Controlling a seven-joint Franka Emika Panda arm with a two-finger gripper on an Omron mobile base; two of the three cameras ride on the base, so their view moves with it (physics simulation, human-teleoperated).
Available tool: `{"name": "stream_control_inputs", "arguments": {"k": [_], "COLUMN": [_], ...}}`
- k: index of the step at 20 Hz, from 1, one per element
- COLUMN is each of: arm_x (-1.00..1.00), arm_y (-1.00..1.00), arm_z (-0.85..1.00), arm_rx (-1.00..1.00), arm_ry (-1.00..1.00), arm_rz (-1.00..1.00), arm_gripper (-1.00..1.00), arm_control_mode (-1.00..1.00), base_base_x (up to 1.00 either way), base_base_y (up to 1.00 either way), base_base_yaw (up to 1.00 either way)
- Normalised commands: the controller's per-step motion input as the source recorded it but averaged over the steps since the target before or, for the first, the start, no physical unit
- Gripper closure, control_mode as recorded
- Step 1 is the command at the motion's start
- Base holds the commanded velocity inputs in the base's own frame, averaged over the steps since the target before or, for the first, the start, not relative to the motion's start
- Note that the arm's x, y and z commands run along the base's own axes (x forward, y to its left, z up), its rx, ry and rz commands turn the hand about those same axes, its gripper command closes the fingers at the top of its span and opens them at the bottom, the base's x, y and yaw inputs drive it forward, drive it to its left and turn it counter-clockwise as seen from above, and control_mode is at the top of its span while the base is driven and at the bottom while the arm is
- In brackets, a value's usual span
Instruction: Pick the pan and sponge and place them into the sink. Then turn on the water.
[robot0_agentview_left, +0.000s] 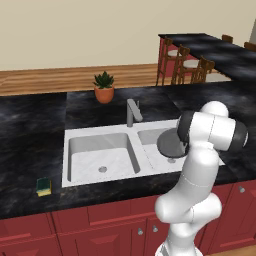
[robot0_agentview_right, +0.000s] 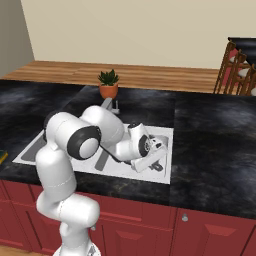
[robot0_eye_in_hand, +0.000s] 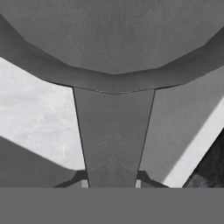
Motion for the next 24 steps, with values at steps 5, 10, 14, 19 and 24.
{"name": "stream_control_inputs", "arguments": {"k": [5, 10, 14, 19, 24], "arm_x": [0.27, 0.30, 0.25, 0.19, 0.22], "arm_y": [0.05, 0.06, 0.10, 0.16, 0.10], "arm_z": [-0.11, -0.03, -0.10, -0.27, -0.33], "arm_rx": [0.08, 0.06, 0.04, -0.01, -0.03], "arm_ry": [0.09, 0.10, 0.02, 0.00, 0.00], "arm_rz": [0.13, 0.13, 0.07, -0.02, -0.06], "arm_gripper": [1.00, 1.00, 1.00, 1.00, 1.00], "arm_control_mode": [-1.00, -1.00, -1.00, -1.00, -1.00], "base_base_x": [0.00, 0.00, 0.00, 0.00, 0.00], "base_base_y": [0.00, 0.00, 0.00, 0.00, 0.00], "base_base_yaw": [0.00, 0.00, 0.00, 0.00, 0.00]}}
